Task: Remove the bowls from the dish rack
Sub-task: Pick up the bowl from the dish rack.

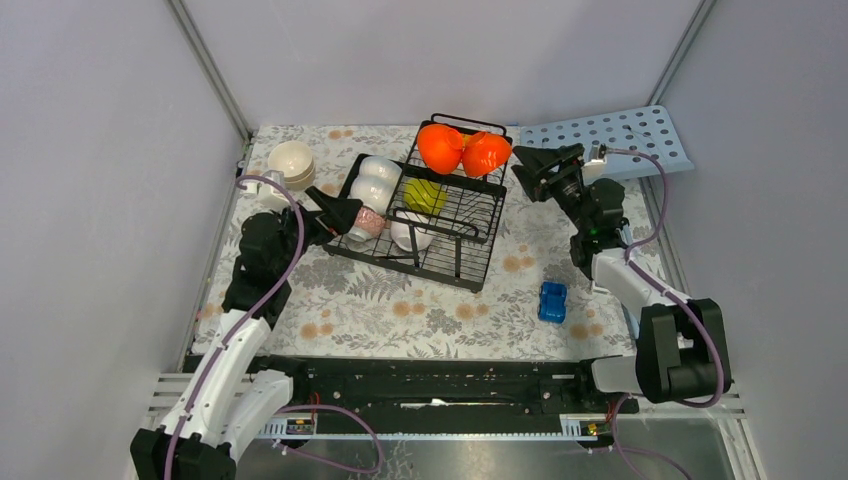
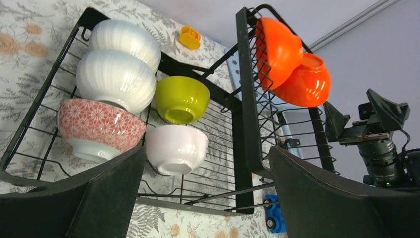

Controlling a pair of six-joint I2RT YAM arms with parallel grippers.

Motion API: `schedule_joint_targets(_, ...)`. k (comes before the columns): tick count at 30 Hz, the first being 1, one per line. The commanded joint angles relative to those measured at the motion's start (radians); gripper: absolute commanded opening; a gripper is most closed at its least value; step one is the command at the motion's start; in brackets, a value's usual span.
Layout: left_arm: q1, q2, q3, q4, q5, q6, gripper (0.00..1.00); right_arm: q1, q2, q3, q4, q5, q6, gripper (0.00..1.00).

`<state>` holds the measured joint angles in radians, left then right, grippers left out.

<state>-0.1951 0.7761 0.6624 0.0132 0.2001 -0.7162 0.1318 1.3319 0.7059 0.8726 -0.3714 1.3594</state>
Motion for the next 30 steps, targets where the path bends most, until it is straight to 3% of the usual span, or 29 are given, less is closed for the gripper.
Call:
schedule_joint_targets(1, 0.003, 0.000, 0.031, 0.020, 0.021, -0.009, 0.99, -0.003, 0.016, 0.036, 0.063, -0.033, 0.012, 0.78)
schedule_joint_targets(16, 0.007, -0.008, 0.023, 0.029, 0.025, -0.014, 0.99, 0.002, 0.125, 0.080, 0.168, -0.072, 0.083, 0.64)
schedule_joint_targets(30, 0.019, 0.011, 0.018, 0.041, 0.046, -0.028, 0.99, 0.007, 0.265, 0.105, 0.378, -0.108, 0.214, 0.53)
